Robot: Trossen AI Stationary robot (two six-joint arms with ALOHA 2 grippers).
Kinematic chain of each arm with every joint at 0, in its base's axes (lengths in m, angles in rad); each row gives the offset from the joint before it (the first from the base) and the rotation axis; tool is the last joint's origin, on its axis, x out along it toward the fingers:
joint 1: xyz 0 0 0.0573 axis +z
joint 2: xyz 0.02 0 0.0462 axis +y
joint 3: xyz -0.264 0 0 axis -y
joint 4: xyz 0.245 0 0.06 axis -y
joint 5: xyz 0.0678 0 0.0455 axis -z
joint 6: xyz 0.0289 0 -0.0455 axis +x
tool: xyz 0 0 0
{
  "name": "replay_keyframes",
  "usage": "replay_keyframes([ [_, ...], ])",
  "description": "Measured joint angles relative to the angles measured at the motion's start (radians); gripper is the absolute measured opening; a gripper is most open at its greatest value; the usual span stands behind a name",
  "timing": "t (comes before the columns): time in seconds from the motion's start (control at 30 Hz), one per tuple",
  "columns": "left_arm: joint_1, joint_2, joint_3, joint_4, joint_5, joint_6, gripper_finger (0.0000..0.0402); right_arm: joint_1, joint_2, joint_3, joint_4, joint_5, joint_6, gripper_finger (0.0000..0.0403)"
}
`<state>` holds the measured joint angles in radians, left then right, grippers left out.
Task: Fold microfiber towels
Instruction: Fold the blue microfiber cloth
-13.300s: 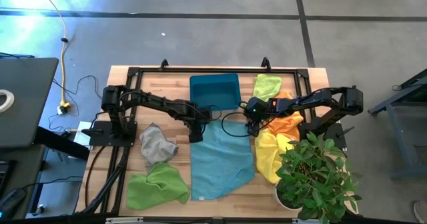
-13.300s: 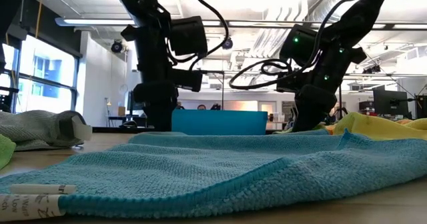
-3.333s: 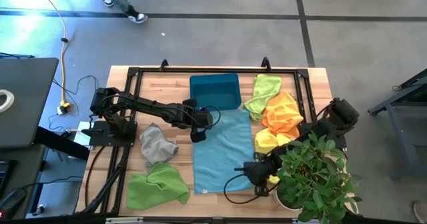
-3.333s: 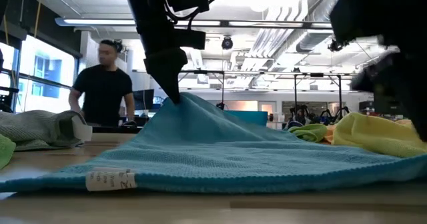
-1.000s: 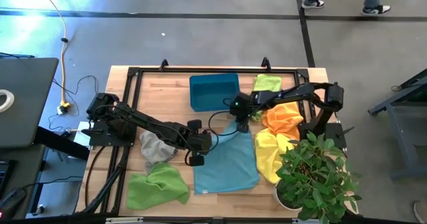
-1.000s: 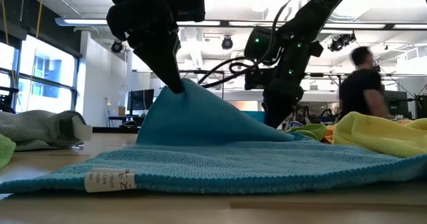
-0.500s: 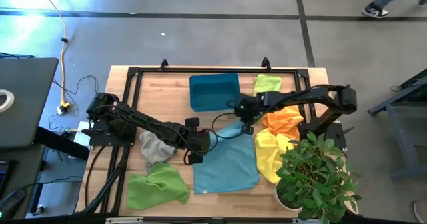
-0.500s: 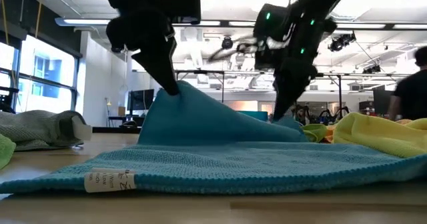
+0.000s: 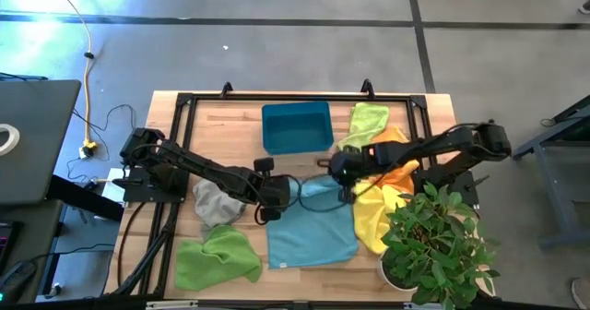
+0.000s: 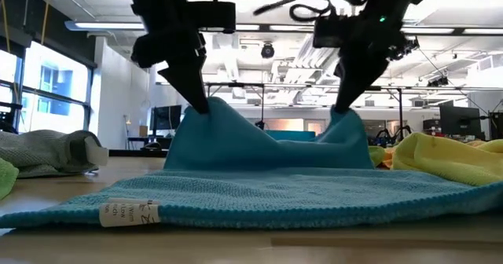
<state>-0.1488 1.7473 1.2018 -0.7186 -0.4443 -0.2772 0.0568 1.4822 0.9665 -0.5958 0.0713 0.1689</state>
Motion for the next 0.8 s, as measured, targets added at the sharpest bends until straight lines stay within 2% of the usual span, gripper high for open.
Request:
replay_keyframes([
  [0.1, -0.024, 0.000, 0.000, 0.000, 0.010, -0.008, 0.0001, 0.067, -0.004, 0.000, -0.019, 0.059, 0.048, 0.0000],
  [0.2, -0.051, 0.000, 0.000, 0.001, -0.014, -0.008, 0.0001, 0.131, -0.017, 0.000, -0.044, 0.173, 0.100, 0.0000],
  [0.37, -0.083, 0.000, 0.044, -0.023, -0.161, -0.008, 0.0001, 0.217, -0.047, 0.000, -0.069, 0.406, 0.183, 0.0000],
  [0.47, -0.099, 0.000, 0.072, -0.026, -0.217, -0.011, 0.0001, 0.261, -0.050, 0.000, -0.071, 0.429, 0.226, 0.0000],
  [0.53, -0.114, 0.000, 0.089, -0.025, -0.200, -0.009, 0.0001, 0.301, -0.050, 0.000, -0.085, 0.416, 0.276, 0.0000],
  [0.73, -0.157, 0.000, 0.093, -0.025, -0.018, -0.010, 0.0001, 0.427, -0.049, 0.000, -0.085, 0.405, 0.384, 0.0000],
  [0.8, -0.166, 0.000, 0.093, -0.020, 0.015, -0.022, 0.0001, 0.456, -0.049, 0.000, -0.085, 0.405, 0.426, 0.0000],
])
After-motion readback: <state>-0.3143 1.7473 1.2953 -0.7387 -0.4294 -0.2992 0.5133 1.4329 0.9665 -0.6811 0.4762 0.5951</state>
